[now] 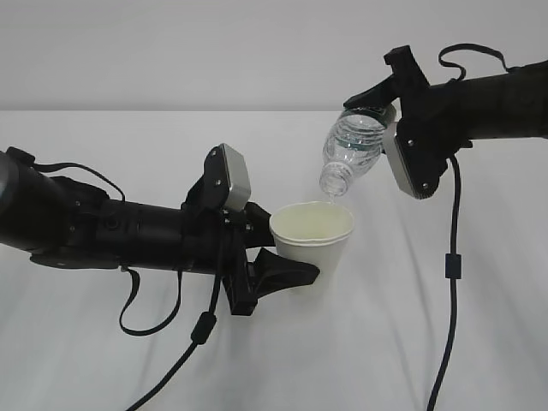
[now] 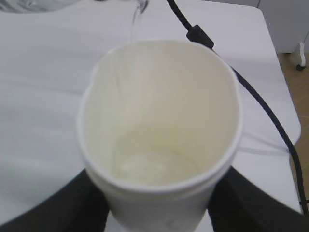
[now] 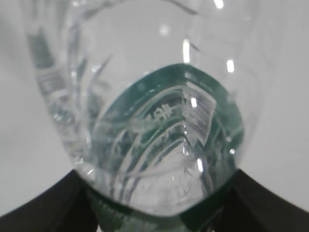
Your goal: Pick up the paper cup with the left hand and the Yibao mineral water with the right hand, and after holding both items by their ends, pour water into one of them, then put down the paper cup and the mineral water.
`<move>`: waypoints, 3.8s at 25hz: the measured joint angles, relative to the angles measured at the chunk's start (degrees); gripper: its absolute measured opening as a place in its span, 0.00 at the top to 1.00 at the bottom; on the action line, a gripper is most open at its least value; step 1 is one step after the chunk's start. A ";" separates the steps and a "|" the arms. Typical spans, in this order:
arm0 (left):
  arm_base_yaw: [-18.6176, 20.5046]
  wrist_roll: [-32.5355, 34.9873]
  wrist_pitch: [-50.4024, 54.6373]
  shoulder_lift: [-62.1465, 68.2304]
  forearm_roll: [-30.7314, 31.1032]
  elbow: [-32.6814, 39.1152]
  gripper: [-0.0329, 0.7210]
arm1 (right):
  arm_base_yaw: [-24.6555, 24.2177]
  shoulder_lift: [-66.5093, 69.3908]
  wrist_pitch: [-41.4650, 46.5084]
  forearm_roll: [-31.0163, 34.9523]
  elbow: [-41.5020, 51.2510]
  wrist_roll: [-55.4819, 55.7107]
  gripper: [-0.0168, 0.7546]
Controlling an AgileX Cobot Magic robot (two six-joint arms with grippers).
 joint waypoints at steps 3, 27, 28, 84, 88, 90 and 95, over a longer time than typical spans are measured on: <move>0.00 0.00 0.00 0.00 -0.10 0.00 0.41 | 0.00 0.00 0.00 -0.23 0.00 0.00 0.39; 0.00 0.00 0.00 0.00 -0.20 0.00 0.41 | 0.00 0.00 -0.10 -0.90 0.00 0.12 0.40; 0.00 0.00 0.00 0.00 -0.20 0.00 0.41 | 0.00 0.00 -0.10 -0.90 0.00 0.12 0.40; 0.00 0.00 0.00 0.00 0.16 0.00 0.40 | 1.04 0.00 0.58 -1.49 0.00 0.24 0.40; 0.00 0.00 0.00 0.00 0.16 0.00 0.40 | 1.04 0.00 0.58 -1.49 0.00 0.24 0.40; 0.00 0.00 0.00 0.00 0.16 0.00 0.40 | 1.04 0.00 0.58 -1.49 0.00 0.24 0.40; 0.00 0.00 0.00 0.00 0.16 0.00 0.40 | 1.04 0.00 0.58 -1.49 0.00 0.35 0.40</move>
